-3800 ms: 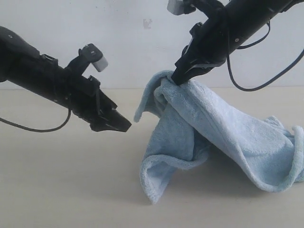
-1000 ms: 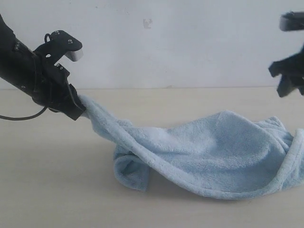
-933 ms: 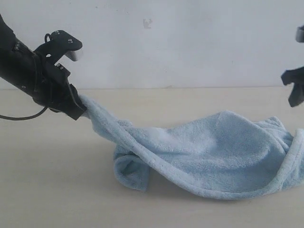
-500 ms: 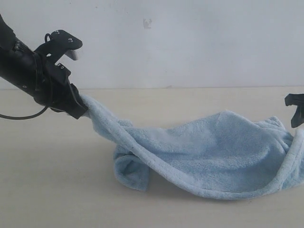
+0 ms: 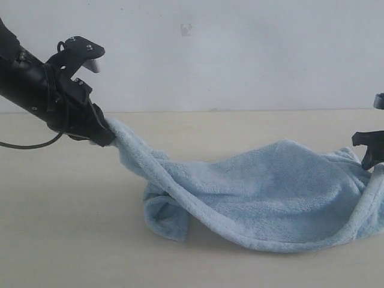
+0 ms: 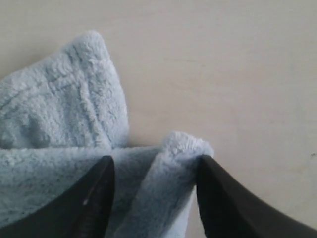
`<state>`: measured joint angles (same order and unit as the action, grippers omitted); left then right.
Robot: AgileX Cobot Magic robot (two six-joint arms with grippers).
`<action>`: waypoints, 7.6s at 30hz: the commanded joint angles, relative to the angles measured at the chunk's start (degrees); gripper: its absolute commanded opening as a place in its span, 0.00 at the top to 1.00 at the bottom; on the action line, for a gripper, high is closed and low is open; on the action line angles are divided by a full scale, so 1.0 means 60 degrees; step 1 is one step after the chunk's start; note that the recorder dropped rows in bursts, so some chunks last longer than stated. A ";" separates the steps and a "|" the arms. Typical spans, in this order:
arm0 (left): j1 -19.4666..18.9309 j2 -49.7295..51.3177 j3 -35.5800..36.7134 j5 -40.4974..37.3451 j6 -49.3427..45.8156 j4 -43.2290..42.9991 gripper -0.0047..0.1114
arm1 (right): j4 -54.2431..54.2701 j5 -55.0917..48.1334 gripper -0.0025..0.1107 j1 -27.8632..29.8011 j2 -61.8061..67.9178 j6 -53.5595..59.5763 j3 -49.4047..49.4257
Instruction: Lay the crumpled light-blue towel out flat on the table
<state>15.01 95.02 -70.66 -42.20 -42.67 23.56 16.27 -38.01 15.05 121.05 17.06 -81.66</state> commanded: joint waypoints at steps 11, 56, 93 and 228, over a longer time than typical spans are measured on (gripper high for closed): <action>-0.0018 -0.0113 0.0022 0.0039 -0.0111 0.0218 0.93 | -0.1475 -0.0093 0.98 0.0061 -0.2997 -0.0693 0.0892; -0.0018 -0.9213 0.2490 -0.3575 0.6533 -0.5620 0.93 | -0.6778 -0.2328 0.98 -0.2449 -1.4478 -0.7429 0.5051; -0.2687 0.1306 -0.1373 0.4399 1.0039 -0.8128 0.38 | -0.6331 0.1026 0.33 -0.2571 0.0110 -0.5610 -0.4157; -0.2711 -0.1620 0.4717 0.1439 0.1391 0.2467 0.92 | -0.6586 0.3031 0.98 -0.2821 -0.4828 -0.8036 0.7729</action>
<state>-1.57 85.63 -42.61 -33.46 -33.63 38.49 -24.43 -23.54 -0.29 96.07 -30.91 -36.13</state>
